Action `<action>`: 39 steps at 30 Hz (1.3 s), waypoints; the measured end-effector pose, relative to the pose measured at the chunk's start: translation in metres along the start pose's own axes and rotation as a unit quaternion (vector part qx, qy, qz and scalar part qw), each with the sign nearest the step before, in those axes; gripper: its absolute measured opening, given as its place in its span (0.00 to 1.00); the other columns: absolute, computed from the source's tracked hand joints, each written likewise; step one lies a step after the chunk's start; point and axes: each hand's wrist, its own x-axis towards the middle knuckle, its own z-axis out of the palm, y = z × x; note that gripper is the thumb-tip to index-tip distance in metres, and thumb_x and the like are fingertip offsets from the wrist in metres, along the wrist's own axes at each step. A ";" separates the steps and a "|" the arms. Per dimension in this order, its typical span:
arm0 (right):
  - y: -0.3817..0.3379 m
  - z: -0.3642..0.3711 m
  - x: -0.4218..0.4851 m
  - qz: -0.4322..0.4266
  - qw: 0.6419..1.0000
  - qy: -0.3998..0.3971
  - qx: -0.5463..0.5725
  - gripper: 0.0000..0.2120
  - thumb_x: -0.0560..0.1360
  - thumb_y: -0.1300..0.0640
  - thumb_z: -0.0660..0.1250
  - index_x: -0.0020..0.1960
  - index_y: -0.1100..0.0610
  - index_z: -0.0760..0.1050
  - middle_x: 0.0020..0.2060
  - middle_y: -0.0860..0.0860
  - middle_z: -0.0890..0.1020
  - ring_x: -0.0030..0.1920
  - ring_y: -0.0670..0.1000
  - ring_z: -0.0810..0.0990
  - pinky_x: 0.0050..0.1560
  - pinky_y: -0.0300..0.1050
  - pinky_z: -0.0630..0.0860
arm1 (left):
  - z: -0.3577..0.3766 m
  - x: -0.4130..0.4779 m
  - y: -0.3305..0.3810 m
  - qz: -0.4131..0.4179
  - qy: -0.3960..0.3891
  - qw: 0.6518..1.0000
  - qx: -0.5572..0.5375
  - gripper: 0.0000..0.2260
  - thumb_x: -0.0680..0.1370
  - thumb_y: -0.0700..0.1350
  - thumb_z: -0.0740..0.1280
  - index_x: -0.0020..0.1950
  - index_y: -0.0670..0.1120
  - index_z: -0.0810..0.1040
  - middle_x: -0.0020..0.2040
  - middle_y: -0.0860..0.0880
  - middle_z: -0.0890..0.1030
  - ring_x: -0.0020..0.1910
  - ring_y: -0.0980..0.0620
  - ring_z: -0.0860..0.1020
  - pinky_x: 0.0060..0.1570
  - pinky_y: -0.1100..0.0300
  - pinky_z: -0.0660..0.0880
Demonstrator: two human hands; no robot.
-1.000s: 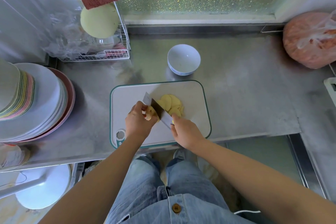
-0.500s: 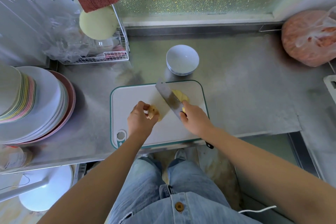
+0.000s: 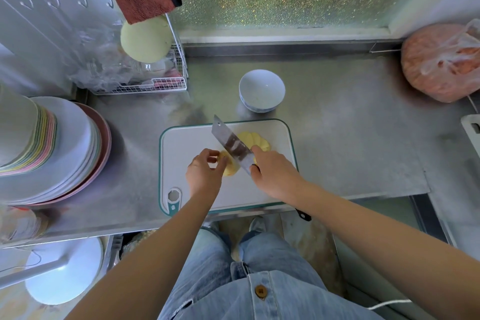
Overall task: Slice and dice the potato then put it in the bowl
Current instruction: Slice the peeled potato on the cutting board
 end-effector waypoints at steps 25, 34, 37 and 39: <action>-0.012 0.036 0.016 0.034 0.998 -0.058 -0.019 0.12 0.80 0.59 0.56 0.63 0.61 0.66 0.50 0.56 0.78 0.49 0.56 0.79 0.40 0.44 0.66 | -0.008 0.015 0.001 -0.083 -0.046 0.989 -0.117 0.07 0.71 0.49 0.76 0.42 0.48 0.82 0.39 0.51 0.83 0.37 0.49 0.83 0.46 0.48 0.81; 0.014 0.073 0.008 0.033 0.999 0.002 0.004 0.09 0.81 0.55 0.56 0.57 0.59 0.67 0.39 0.52 0.76 0.41 0.56 0.79 0.38 0.44 0.67 | -0.010 0.016 0.000 -0.113 -0.062 0.981 -0.146 0.07 0.71 0.48 0.76 0.43 0.47 0.82 0.41 0.50 0.83 0.39 0.48 0.83 0.47 0.50 0.82; 0.017 0.064 0.013 0.039 0.999 -0.001 0.016 0.12 0.81 0.54 0.56 0.60 0.59 0.67 0.42 0.55 0.78 0.44 0.58 0.79 0.40 0.46 0.69 | -0.009 0.017 0.000 -0.121 -0.058 0.980 -0.150 0.08 0.71 0.48 0.76 0.44 0.47 0.81 0.41 0.49 0.83 0.40 0.48 0.83 0.47 0.51 0.82; 0.017 0.054 0.015 0.043 0.999 -0.003 0.019 0.13 0.81 0.54 0.56 0.62 0.60 0.67 0.44 0.57 0.79 0.46 0.58 0.78 0.40 0.46 0.67 | -0.009 0.017 0.001 -0.138 -0.063 0.974 -0.166 0.09 0.70 0.47 0.77 0.44 0.46 0.80 0.42 0.47 0.84 0.40 0.48 0.83 0.47 0.53 0.82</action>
